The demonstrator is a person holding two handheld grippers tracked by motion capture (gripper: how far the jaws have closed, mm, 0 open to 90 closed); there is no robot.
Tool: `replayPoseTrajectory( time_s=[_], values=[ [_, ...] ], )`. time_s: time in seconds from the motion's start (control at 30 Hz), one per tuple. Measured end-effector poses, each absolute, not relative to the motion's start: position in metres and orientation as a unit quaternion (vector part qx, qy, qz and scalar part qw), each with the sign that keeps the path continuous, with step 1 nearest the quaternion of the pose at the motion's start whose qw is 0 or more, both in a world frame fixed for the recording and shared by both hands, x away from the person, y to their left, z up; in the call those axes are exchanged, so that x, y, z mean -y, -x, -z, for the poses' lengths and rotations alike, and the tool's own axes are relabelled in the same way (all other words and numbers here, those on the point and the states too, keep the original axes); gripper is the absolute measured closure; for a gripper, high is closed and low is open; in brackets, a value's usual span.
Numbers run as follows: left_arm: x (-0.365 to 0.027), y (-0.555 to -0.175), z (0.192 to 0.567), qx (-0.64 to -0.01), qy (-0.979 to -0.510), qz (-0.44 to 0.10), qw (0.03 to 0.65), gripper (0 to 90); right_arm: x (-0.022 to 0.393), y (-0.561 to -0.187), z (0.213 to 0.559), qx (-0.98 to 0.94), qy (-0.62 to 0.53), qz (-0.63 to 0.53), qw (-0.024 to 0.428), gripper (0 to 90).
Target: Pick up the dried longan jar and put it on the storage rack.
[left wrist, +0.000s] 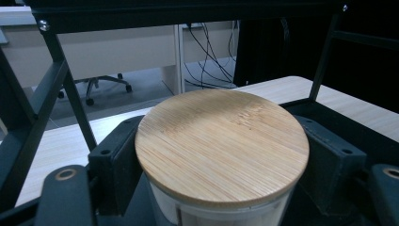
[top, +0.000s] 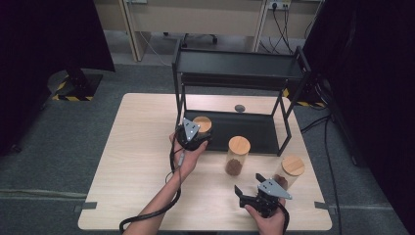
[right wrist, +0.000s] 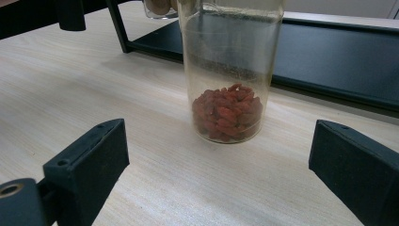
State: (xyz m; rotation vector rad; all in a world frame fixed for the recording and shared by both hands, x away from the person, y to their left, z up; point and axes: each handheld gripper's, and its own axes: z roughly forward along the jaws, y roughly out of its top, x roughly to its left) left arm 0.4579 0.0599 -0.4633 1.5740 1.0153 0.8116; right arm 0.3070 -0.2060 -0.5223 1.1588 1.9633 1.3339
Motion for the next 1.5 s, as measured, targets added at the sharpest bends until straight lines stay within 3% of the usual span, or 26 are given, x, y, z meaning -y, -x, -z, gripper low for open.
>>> replayPoseTrajectory(
  time_s=[1.5],
  values=[
    [-0.043, -0.499, 0.471, -0.438, -0.665, -0.345, 0.497, 23.7, 0.206, -0.307, 0.522, -0.72, -0.424, -0.491, 0.246, 5.5]
  ],
)
